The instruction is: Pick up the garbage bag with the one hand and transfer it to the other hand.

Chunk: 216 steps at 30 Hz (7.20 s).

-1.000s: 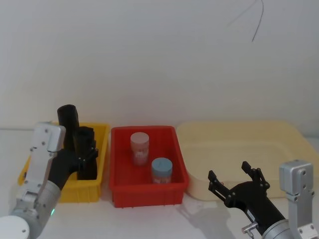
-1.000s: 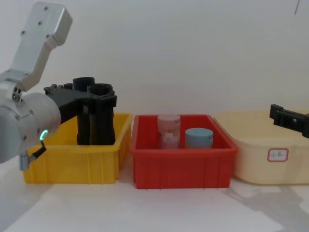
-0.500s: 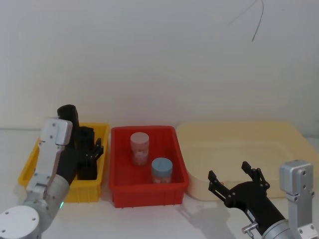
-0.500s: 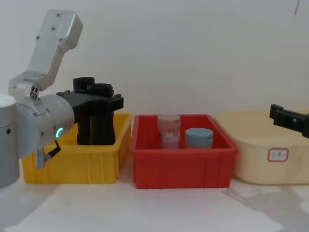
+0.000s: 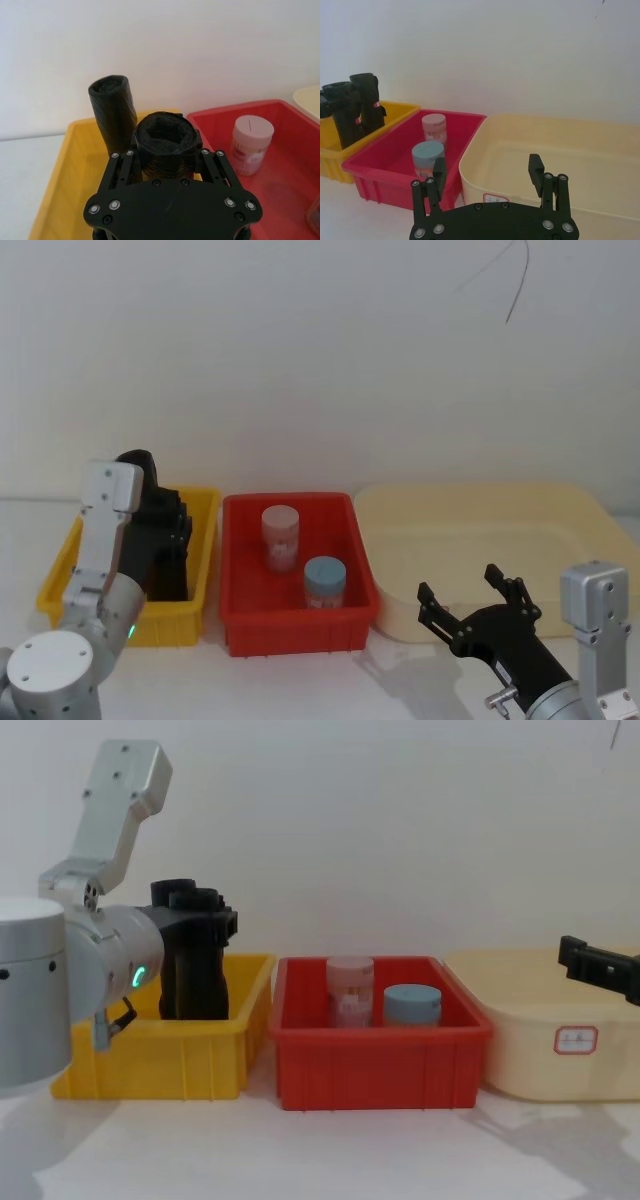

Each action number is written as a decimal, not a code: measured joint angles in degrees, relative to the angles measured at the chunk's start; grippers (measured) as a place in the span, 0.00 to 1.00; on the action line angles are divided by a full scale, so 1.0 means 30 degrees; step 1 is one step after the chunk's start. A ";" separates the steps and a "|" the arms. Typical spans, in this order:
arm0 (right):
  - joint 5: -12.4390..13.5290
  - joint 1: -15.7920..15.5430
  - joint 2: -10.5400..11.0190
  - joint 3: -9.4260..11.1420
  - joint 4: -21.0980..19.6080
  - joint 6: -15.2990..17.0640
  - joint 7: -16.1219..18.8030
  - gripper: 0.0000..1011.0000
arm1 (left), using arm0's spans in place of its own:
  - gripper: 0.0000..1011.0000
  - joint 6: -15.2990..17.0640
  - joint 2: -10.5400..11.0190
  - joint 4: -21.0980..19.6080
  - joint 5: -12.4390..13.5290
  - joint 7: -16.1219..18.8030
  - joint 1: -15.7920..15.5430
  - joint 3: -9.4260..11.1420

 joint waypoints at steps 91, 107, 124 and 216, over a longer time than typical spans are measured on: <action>-0.1333 -0.0054 0.0150 -0.0157 -0.0432 -0.0544 -0.0374 0.99 | 0.36 -0.0719 -0.1236 0.0390 -0.5533 -1.3202 -0.4733 0.3164; -0.3947 0.0740 0.0405 -0.0779 -0.0850 -0.0497 -0.0994 0.99 | 0.36 -0.0719 -0.1330 0.0699 -0.5701 -1.3466 -0.4885 0.3288; -0.4658 0.2228 -0.0144 -0.1212 0.0177 -0.0101 -0.0465 0.99 | 0.36 -0.0722 -0.1355 0.0785 -0.5751 -1.3545 -0.4932 0.3327; -0.3346 0.8937 -0.1695 0.2865 0.7655 0.6783 0.0021 0.82 | 0.99 -0.0721 -0.1358 0.0810 -0.5762 -1.3567 -0.4942 0.3332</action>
